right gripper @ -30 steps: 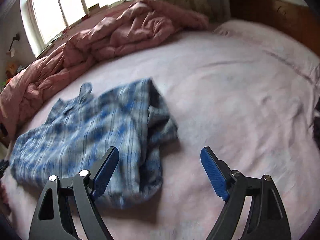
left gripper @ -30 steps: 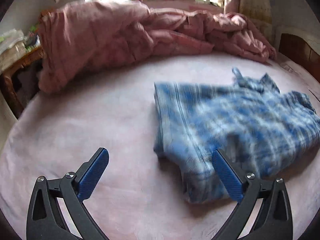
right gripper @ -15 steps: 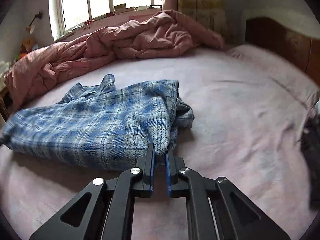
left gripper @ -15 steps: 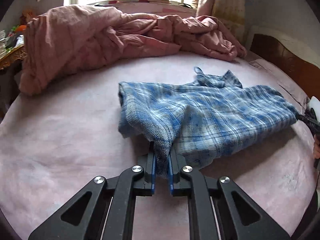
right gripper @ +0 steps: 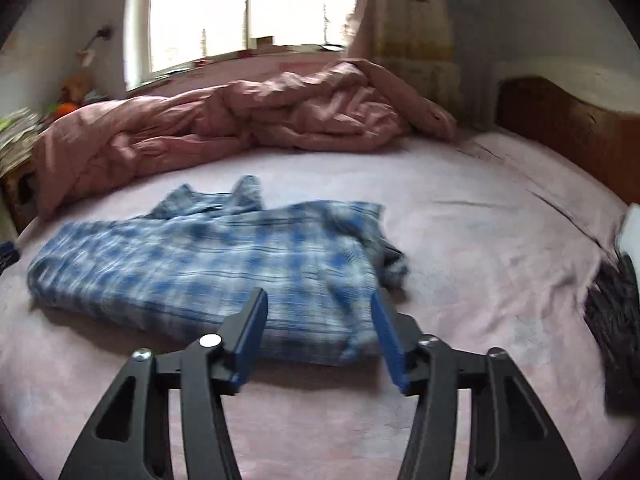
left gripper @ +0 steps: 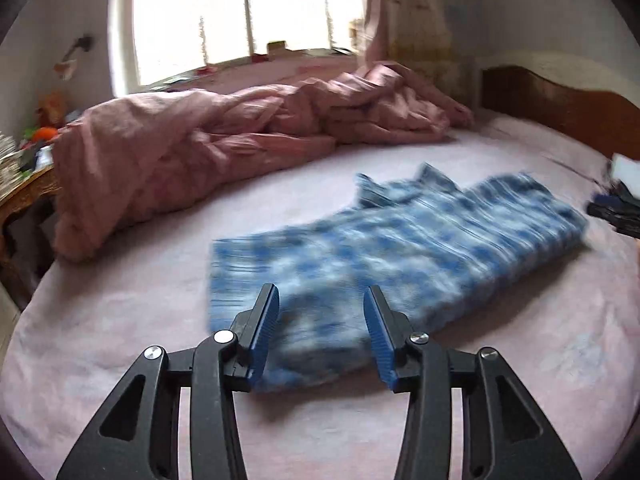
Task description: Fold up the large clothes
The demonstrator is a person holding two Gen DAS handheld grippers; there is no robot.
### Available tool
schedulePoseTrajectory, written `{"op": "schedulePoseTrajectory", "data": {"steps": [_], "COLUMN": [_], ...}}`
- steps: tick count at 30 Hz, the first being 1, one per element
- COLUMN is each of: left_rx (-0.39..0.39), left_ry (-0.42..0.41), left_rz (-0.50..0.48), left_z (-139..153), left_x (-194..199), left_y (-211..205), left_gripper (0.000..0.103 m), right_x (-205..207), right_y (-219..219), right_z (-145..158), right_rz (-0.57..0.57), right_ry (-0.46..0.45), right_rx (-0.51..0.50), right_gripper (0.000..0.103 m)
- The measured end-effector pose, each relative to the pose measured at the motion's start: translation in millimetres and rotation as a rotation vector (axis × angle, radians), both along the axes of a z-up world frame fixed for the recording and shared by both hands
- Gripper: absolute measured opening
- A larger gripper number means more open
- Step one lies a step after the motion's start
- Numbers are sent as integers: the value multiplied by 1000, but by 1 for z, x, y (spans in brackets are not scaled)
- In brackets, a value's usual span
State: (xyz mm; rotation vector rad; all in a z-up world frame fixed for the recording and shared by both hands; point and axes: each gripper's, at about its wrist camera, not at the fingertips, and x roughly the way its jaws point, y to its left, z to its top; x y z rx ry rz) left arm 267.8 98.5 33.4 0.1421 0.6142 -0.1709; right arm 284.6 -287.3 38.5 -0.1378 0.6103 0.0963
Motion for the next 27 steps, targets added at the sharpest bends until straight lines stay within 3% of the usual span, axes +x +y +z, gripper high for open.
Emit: {"op": "schedulePoseTrajectory", "data": {"steps": [3, 6, 8, 10, 12, 14, 17, 18, 19, 20, 21, 22, 27], "left_rx": [109, 204, 234, 271, 326, 386, 367, 344, 335, 338, 344, 327, 266], "left_ry": [44, 85, 118, 133, 138, 133, 162, 177, 174, 164, 153, 153, 80], "left_rz": [-92, -128, -134, -125, -104, -41, 24, 25, 35, 50, 66, 61, 18], "left_z": [-14, -34, -45, -55, -63, -70, -75, -75, -74, -73, -72, -69, -32], "left_x": [4, 7, 13, 19, 26, 37, 50, 53, 54, 54, 52, 48, -8], "left_y": [-31, -59, -69, -77, -80, -74, -52, -45, -40, -37, -35, -35, -41], "left_gripper": [43, 52, 60, 64, 65, 65, 55, 55, 55, 41, 16, 12, 10], "right_x": [-4, 1, 1, 3, 14, 30, 53, 57, 58, 59, 58, 57, 33], "right_y": [41, 64, 78, 87, 90, 87, 60, 50, 45, 39, 33, 30, 20], "right_z": [-17, -34, -43, -51, -60, -69, -69, -66, -64, -61, -59, -57, -39], "right_rz": [40, 155, 184, 191, 146, 25, -34, -44, -36, -18, -5, -12, -33], "right_ry": [-31, 68, 77, 73, 93, 120, 192, 199, 203, 209, 218, 219, 218], "right_rx": [-254, -278, -339, -387, -433, -491, -369, -327, -293, -249, -205, -195, -133], "right_gripper": [57, 57, 59, 78, 79, 79, 78, 74, 62, 53, 33, 18, 13]}}
